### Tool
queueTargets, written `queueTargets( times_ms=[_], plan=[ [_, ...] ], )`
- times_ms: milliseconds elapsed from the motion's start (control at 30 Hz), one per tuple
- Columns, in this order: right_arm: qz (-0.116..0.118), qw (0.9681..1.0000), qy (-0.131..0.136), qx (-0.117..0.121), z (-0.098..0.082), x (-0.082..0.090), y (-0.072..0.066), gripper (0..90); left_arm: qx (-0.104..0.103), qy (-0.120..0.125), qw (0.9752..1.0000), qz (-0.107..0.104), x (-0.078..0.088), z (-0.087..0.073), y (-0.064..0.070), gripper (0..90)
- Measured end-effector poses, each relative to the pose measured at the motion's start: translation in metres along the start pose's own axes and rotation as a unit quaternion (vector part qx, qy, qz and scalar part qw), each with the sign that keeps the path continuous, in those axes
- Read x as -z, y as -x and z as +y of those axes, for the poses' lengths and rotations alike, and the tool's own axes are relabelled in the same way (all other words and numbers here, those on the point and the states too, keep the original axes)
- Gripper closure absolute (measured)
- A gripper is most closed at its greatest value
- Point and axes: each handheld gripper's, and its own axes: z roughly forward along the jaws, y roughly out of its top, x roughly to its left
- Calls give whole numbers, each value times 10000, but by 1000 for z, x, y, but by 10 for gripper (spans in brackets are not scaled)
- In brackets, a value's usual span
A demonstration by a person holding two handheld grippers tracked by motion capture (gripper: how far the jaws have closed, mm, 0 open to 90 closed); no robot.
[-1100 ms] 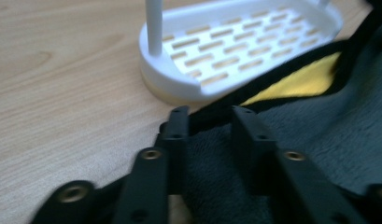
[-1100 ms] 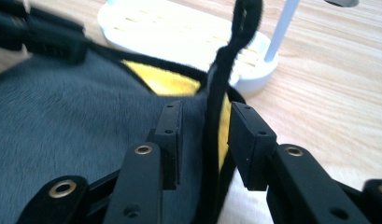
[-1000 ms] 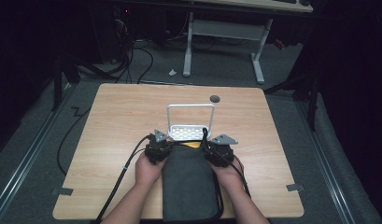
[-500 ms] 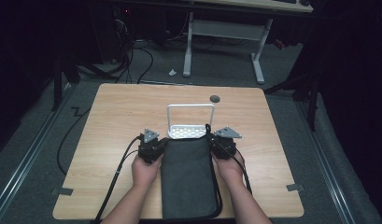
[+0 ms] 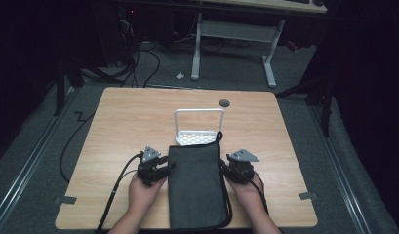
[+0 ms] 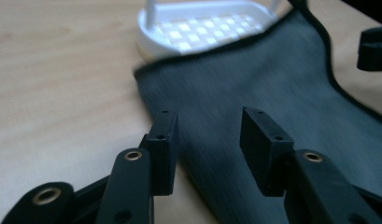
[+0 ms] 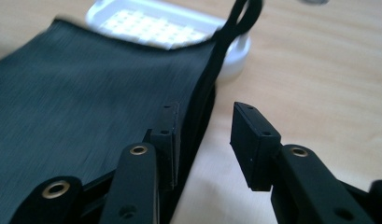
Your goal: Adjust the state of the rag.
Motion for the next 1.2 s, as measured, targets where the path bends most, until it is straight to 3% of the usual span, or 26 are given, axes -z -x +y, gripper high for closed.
queueTargets(
  times_ms=[200,333,367,467,600,733,800,900,1033,1133,1200],
  plan=[
    [305,9992,-209,130,-21,16,-10,632,116,-287,9990,-313,13,-22,13,574],
    [391,9975,-530,272,-35,13,-17,642,-391,-508,9979,-40,10,-29,29,575],
    [405,9977,-495,227,-37,14,-18,646,-488,-540,9973,-3,11,-30,32,574],
    [458,9972,-559,169,-42,23,-19,648,-655,-636,9958,71,17,-34,40,574],
    [542,9965,-573,260,-54,40,-25,644,-768,-691,9946,-53,27,-43,50,571],
    [608,9959,-596,307,-62,53,-31,633,-663,-737,9949,-197,36,-48,51,558],
    [618,9963,-498,332,-59,56,-31,623,-606,-634,9958,-257,36,-44,46,539],
    [569,9974,-306,328,-47,54,-26,605,-360,-374,9982,-286,31,-29,32,512],
    [435,9988,-126,187,-25,39,-15,588,-173,-208,9995,-184,12,-1,12,468],
    [413,9991,-124,23,-10,20,-8,567,108,-245,9995,-175,-7,12,0,458],
    [430,9989,-186,-64,-2,6,-5,534,151,-315,9993,-136,-19,16,-3,453]
  ],
)
